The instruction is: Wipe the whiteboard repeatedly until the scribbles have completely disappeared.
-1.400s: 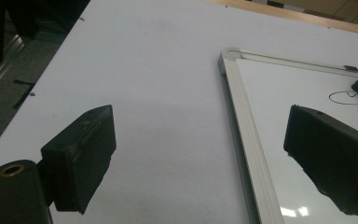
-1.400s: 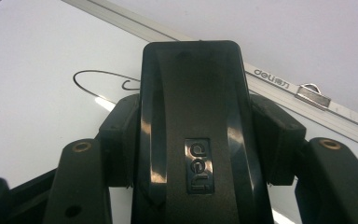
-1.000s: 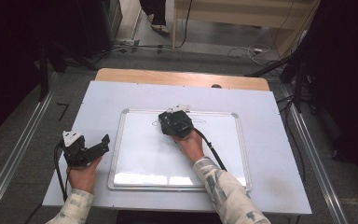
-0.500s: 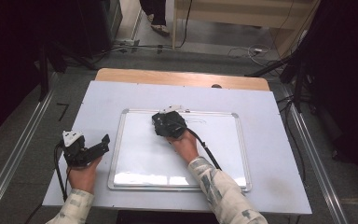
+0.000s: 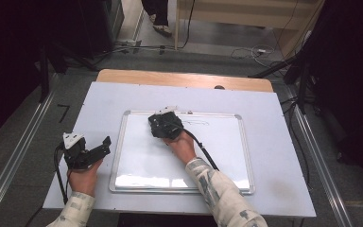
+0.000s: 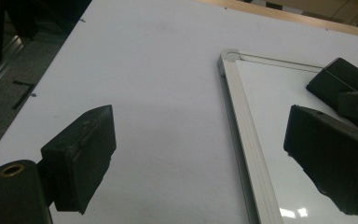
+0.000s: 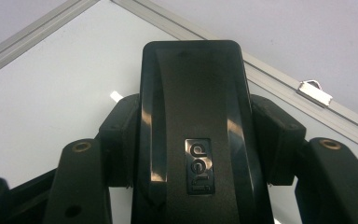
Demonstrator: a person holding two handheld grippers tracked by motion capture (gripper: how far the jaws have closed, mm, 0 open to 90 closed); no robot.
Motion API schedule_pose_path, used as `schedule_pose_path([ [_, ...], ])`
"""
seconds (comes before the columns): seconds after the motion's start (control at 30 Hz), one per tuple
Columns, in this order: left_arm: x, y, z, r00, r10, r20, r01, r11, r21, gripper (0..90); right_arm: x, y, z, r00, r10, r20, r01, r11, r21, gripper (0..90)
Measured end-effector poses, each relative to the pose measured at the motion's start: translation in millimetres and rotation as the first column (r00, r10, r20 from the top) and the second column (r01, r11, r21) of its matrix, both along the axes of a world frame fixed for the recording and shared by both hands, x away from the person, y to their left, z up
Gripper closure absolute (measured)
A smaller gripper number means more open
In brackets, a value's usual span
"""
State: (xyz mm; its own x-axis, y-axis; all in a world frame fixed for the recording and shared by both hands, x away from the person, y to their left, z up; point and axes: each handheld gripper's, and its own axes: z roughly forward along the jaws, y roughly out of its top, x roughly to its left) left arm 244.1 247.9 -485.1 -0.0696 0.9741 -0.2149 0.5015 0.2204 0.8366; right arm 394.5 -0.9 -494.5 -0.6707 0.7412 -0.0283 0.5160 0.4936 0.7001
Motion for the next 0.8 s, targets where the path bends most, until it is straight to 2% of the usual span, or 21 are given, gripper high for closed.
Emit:
schedule_pose_path([
  [0.4,-1.5,3.0,-0.9,1.0,0.006,-0.003,-0.006,1.0,-0.001,9.7,2.4,1.8,0.1,0.9999,0.017,0.004,-0.017,1.0,-0.002,39.2],
  [0.8,-2.4,2.6,-0.8,0.9999,0.011,-0.004,-0.011,0.9999,0.004,9.6,-1.4,-20.6,0.7,1.0,-0.001,0.0,0.001,1.0,-0.009,39.2],
])
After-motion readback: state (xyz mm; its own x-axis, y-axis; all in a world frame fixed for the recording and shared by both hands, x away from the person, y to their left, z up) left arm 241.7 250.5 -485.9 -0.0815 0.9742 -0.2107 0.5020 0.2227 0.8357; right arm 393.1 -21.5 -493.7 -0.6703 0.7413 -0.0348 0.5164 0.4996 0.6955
